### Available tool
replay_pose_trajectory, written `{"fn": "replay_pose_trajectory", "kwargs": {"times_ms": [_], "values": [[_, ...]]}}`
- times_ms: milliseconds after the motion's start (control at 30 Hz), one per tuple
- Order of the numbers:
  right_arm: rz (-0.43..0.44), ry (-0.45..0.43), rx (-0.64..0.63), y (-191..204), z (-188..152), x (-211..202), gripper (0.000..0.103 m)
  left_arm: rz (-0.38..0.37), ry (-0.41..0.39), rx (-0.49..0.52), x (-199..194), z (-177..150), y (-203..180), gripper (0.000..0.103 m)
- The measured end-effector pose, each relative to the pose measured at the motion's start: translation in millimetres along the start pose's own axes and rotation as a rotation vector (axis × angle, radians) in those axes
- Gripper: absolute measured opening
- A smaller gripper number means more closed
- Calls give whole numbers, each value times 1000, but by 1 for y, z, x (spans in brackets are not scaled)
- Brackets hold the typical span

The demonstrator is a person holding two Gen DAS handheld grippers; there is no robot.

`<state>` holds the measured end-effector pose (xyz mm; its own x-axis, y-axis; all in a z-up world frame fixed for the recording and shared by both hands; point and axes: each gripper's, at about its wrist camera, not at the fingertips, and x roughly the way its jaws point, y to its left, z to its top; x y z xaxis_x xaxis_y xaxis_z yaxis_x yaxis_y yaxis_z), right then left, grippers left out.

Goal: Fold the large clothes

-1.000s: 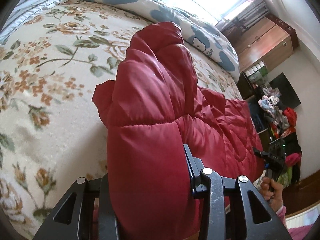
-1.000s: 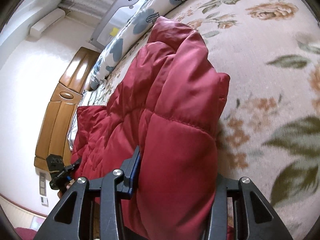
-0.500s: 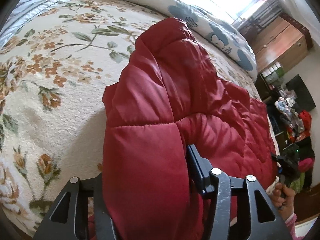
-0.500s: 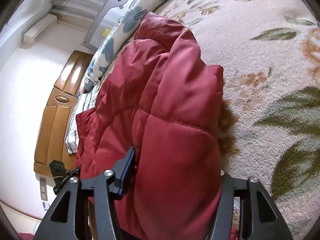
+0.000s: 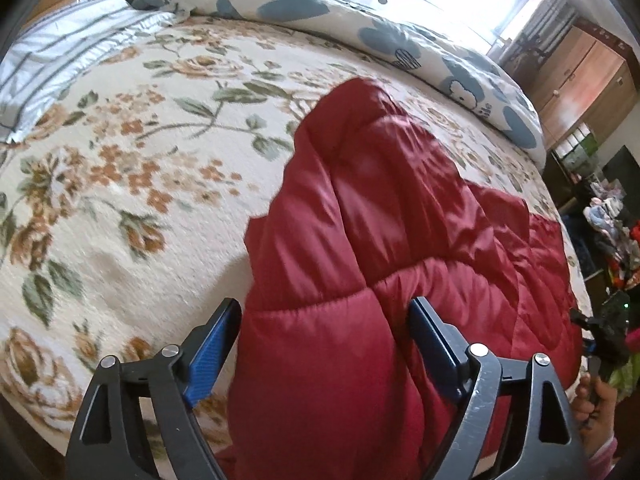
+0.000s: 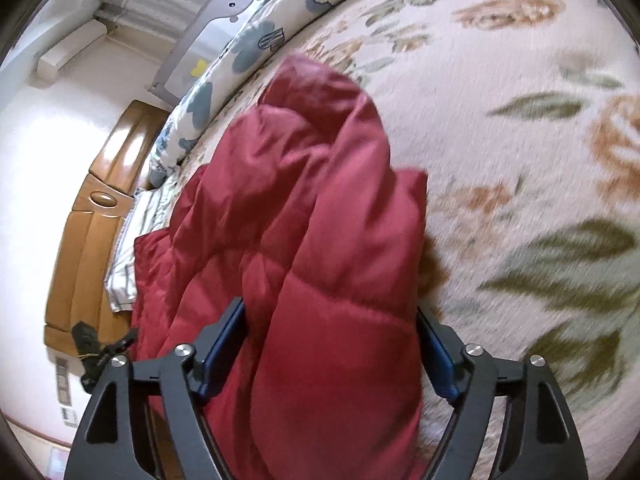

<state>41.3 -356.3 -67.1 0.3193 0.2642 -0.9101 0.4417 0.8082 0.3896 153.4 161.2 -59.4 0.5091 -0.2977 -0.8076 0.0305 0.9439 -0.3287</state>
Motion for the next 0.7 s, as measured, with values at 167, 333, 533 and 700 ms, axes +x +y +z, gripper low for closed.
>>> {"fn": "replay_pose_trajectory", "kwargs": {"times_ms": [167, 333, 533, 700], "values": [[-86, -40, -55, 12, 21, 1, 85, 81, -28, 45, 0, 16, -14, 85], [-129, -71, -99, 25, 43, 2, 85, 87, -24, 77, 5, 28, -31, 85], [-132, -81, -113, 29, 59, 5, 85, 109, 6, 105, 17, 35, -40, 85], [-118, -65, -99, 28, 73, 18, 86, 91, 25, 79, 29, 54, -40, 84]]}}
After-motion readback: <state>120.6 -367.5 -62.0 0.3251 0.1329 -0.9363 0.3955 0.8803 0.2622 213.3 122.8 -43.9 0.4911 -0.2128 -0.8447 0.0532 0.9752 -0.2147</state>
